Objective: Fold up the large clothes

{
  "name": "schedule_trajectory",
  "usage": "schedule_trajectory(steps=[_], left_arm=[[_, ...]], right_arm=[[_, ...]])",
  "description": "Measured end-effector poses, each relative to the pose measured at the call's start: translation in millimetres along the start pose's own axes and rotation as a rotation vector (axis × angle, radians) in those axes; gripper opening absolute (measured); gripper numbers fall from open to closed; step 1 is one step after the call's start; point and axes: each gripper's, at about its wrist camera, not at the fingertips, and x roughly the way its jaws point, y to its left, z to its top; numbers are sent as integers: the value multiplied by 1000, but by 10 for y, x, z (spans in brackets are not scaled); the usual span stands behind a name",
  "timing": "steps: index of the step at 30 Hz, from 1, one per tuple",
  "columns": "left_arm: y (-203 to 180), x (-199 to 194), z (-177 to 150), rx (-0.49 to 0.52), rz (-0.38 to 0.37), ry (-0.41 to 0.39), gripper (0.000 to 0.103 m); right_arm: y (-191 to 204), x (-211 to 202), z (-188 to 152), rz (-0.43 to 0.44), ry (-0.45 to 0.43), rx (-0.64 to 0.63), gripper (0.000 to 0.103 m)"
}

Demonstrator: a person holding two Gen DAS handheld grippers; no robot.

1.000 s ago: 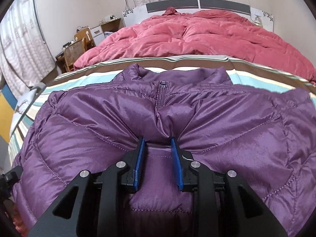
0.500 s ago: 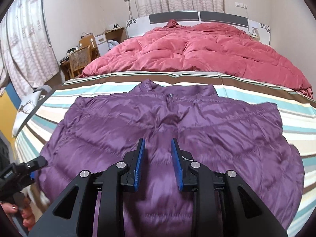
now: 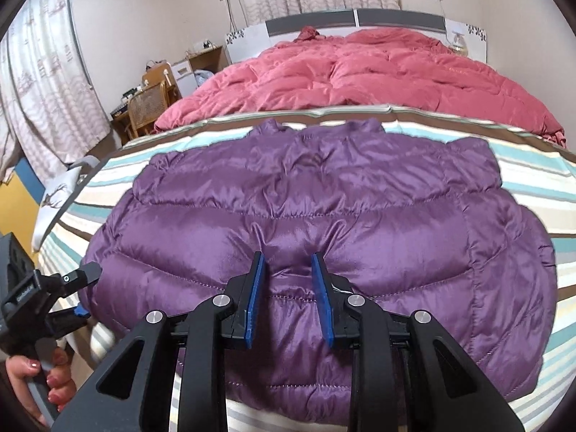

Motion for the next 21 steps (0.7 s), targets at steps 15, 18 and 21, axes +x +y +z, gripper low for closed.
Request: schedule_trajectory(steps=[15, 18, 21], left_arm=[[131, 206, 78, -246, -156, -105, 48], [127, 279, 109, -237, -156, -119, 39], [141, 307, 144, -249, -165, -130, 26]], right_arm=[[-75, 301, -122, -5, 59, 19, 27], [-93, 306, -121, -3, 58, 26, 27], [-90, 306, -121, -5, 57, 24, 27]])
